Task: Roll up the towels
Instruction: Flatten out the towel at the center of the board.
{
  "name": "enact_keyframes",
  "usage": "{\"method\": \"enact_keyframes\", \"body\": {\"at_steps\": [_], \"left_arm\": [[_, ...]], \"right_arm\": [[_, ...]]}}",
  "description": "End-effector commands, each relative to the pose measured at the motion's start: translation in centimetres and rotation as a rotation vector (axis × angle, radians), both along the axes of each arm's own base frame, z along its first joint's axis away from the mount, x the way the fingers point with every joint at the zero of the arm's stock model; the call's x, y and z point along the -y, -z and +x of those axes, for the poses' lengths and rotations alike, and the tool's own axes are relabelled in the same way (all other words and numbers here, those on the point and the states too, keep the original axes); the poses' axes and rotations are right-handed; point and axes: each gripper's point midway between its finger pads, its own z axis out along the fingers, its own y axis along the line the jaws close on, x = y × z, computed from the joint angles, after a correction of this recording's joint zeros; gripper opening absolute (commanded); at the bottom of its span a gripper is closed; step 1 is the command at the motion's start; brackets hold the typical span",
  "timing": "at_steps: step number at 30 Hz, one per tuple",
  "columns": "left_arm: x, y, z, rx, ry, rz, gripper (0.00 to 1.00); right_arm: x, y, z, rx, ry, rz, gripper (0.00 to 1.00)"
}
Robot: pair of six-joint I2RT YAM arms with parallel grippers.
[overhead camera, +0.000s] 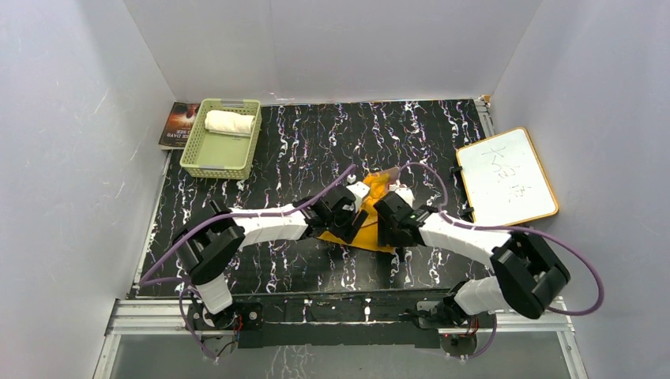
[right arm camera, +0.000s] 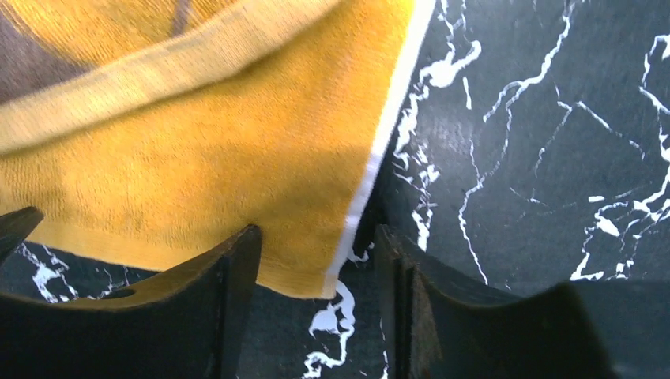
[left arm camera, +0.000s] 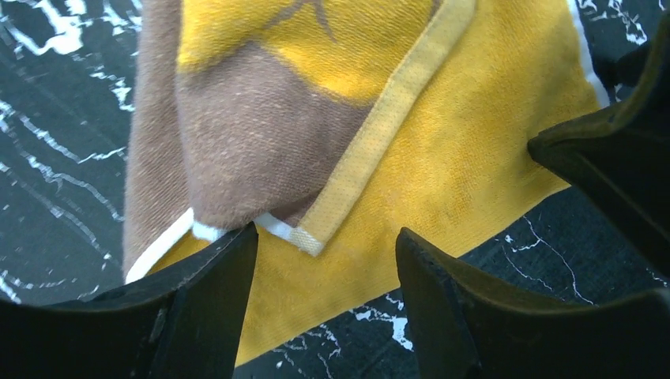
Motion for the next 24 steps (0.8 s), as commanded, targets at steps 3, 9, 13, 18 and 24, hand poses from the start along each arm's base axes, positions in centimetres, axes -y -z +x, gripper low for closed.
{"method": "enact_keyframes", "body": {"at_steps": [3,9,13,18,24], "left_arm": [[-3.7,-4.9,4.3,0.030,-0.262,-0.049,0.66],[-6.5,-5.7,6.9,0.003,-0.332,-0.073,0.68],[-2.2,-7.8,6.4,-0.025,-0.164,-0.202,0.69],[2.3,-6.8,5.4,-0.064,0.012,-0.242,0.76],[4.1,-1.8,6.1,-0.134,0.029,-0.228,0.76]], "right_arm": [[-1.0,0.6,1.9,0.041,-0.006,-0.052,0.38],[-0.6,1.4,0.3,0.002,-0.009,-0.029,0.04],[-0.9,0.5,0.3,0.019,0.011,0.007,0.00],[-1.4,-3.0,1.4,0.102,0.010,0.054,0.00],[-1.7,-4.8,1.5,0.110,-0.011,0.065,0.00]]}}
